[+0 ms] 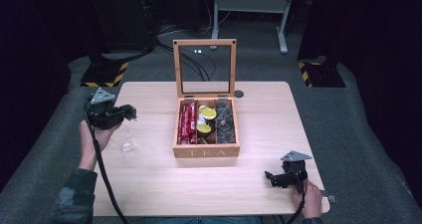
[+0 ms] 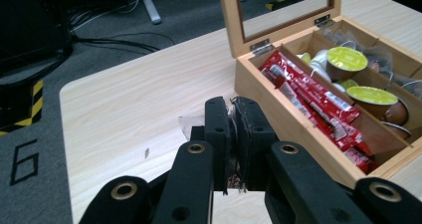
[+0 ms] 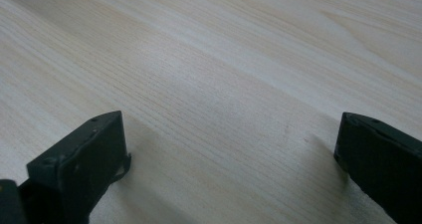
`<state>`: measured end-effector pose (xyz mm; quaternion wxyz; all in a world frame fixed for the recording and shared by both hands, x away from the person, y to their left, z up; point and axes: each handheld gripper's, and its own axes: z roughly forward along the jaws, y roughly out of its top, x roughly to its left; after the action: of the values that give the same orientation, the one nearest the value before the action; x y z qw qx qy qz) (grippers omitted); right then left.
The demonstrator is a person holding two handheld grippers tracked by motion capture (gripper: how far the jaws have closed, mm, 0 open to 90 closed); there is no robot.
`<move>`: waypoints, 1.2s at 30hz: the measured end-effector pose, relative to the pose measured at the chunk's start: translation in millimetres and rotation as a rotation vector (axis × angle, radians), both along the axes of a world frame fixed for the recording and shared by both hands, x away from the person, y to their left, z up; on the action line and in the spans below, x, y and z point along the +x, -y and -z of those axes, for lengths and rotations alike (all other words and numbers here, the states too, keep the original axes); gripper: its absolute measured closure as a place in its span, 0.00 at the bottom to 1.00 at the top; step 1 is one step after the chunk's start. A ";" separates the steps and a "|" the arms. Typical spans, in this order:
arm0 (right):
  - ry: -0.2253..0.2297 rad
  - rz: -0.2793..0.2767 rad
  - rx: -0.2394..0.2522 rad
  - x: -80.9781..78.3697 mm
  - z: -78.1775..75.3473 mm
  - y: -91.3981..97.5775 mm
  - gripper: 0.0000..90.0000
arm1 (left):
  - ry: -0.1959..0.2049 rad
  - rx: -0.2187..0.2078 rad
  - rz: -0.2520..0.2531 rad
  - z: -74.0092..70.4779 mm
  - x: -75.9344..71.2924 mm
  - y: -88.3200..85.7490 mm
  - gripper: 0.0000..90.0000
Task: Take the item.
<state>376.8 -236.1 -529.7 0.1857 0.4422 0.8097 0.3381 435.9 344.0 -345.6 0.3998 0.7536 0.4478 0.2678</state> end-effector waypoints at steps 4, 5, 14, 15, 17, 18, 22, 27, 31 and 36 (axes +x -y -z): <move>0.000 0.000 0.000 0.1 0.0 0.0 0.00 | -0.009 -0.003 -0.022 3.3 -2.6 -9.8 0.94; 0.000 0.000 0.000 0.1 0.0 0.0 0.00 | -0.019 0.002 -0.026 5.1 -3.3 -14.8 0.94; 0.003 0.001 0.000 0.1 0.2 -0.1 0.00 | -0.072 0.006 -0.072 20.3 -1.5 -36.0 0.94; 0.002 0.001 0.000 0.1 0.1 0.0 0.00 | -0.085 0.006 -0.075 22.9 -0.6 -37.6 0.94; 0.000 -0.001 0.000 0.1 0.0 0.1 0.00 | -0.094 0.007 -0.080 25.5 0.1 -39.0 0.94; 0.002 -0.003 -0.002 0.1 0.0 0.3 0.00 | -0.110 0.010 -0.087 30.8 1.4 -41.4 0.94; 0.002 0.000 0.000 0.1 0.1 0.1 0.00 | -0.130 0.019 -0.098 37.8 2.6 -44.3 0.94; 0.002 0.000 0.000 0.1 0.1 0.0 0.00 | -0.147 0.024 -0.116 48.9 3.7 -48.1 0.94; 0.001 0.000 0.000 0.1 0.1 0.0 0.00 | -0.171 0.031 -0.117 58.0 3.6 -49.3 0.94; 0.002 0.000 0.000 0.1 0.2 0.0 0.00 | -0.198 0.028 -0.113 67.5 5.6 -50.6 0.93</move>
<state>376.9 -236.1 -529.9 0.1866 0.4419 0.8093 0.3388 441.4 394.6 -413.1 0.3274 0.7555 0.5229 0.2204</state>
